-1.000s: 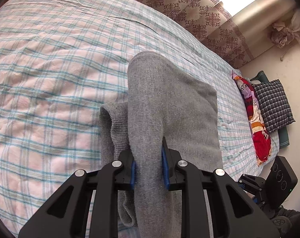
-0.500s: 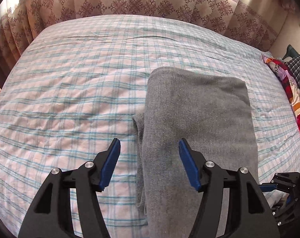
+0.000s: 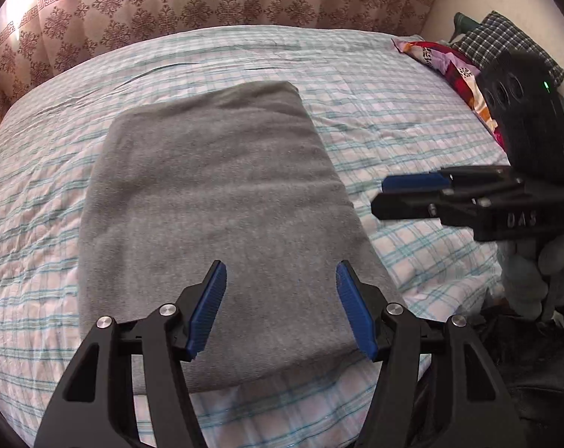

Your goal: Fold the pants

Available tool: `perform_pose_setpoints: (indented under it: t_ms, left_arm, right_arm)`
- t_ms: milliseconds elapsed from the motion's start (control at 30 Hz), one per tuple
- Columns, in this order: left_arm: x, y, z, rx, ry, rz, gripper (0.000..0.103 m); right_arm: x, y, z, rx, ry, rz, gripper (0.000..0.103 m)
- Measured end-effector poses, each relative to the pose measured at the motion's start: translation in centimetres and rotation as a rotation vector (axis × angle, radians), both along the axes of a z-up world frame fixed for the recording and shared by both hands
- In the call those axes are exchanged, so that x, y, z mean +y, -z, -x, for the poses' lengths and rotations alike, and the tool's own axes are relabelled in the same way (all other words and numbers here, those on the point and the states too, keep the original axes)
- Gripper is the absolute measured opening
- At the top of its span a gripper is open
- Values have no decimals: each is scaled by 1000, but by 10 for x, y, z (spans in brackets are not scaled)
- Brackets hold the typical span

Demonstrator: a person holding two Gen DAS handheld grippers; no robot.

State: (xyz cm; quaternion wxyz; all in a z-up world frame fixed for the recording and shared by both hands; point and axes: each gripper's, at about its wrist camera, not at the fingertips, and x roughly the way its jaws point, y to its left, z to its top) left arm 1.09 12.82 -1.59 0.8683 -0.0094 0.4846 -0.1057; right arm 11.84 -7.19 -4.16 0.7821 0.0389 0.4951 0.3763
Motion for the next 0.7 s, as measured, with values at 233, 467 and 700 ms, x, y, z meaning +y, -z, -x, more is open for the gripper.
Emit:
perform_pose_setpoints:
  t_ms: [233,467,700]
  left_arm:
    - [-36,20,0,44,67,-23,63]
    - [-41,30,4,53,67,-32,67]
    - [-36,35,6,57,70,-11,67]
  right_arm:
    - [16,-7,-56,-47,82,22,54]
    - [59,16,-112,-40,121,88,54]
    - [86,39,-143,-23,132,170,54]
